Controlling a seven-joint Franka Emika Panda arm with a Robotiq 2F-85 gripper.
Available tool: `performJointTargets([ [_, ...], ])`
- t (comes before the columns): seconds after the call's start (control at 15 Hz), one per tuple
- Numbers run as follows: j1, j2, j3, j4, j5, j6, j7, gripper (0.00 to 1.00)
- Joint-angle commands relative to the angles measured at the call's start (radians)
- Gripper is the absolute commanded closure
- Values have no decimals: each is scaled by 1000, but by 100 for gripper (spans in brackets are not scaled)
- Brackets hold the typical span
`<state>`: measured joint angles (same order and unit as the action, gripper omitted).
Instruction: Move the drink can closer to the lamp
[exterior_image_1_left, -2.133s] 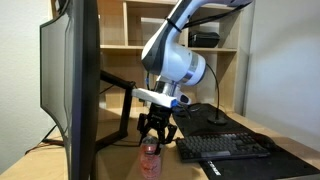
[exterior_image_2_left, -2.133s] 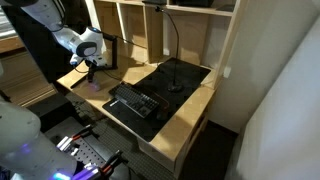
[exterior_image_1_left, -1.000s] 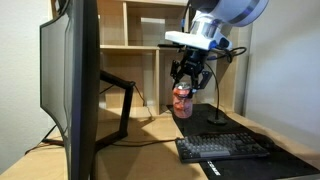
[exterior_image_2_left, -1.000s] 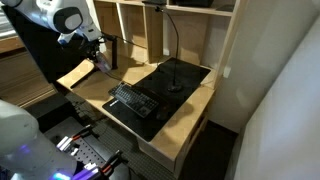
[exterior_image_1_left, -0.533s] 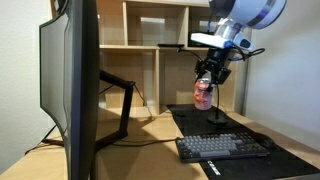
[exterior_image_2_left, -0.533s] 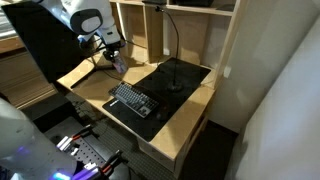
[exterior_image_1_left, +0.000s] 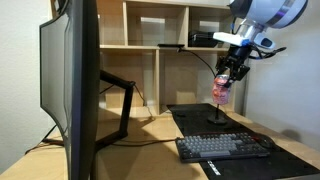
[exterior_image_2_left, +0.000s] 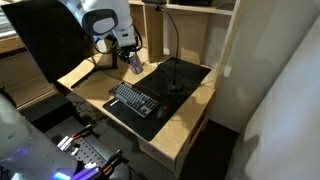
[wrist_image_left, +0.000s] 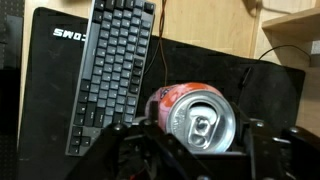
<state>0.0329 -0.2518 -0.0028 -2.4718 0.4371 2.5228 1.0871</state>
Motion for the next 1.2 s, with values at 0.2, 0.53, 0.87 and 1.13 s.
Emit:
performJointTargets([
  [0.2,-135,203,-112,160,31,25,71,59],
  [0.53,-190,266,-179,243,56,14,73,34],
  [0.87,-215,473,-207,425,65,1,221,59],
  [1.13,-256,655,-215,653,140,-19,379,59],
])
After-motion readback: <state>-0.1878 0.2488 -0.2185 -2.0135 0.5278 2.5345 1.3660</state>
